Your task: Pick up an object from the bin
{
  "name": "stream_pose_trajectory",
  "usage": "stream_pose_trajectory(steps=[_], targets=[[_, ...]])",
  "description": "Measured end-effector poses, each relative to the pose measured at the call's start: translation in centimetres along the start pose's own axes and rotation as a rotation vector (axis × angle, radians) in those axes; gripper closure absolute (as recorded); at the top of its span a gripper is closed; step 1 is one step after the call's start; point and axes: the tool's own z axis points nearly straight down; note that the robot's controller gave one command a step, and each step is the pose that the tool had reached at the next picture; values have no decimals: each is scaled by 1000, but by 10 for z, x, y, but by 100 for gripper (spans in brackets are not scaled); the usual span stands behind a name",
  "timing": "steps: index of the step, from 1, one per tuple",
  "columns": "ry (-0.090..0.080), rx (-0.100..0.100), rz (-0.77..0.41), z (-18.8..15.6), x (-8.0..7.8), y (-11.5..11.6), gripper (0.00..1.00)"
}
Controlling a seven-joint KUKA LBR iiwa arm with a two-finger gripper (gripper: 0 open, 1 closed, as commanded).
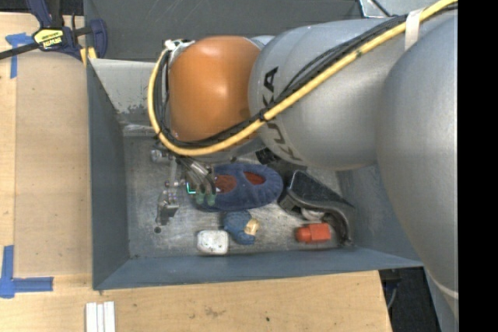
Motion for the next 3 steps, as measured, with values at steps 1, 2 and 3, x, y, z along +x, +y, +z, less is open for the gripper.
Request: stream_pose_trajectory(steps=[1,2,3], targets=[[-15,-3,-9,99,-17,-100,0],[-28,-10,-41,105,4,-141,0],[-18,-6,-128,105,-22,-188,0]])
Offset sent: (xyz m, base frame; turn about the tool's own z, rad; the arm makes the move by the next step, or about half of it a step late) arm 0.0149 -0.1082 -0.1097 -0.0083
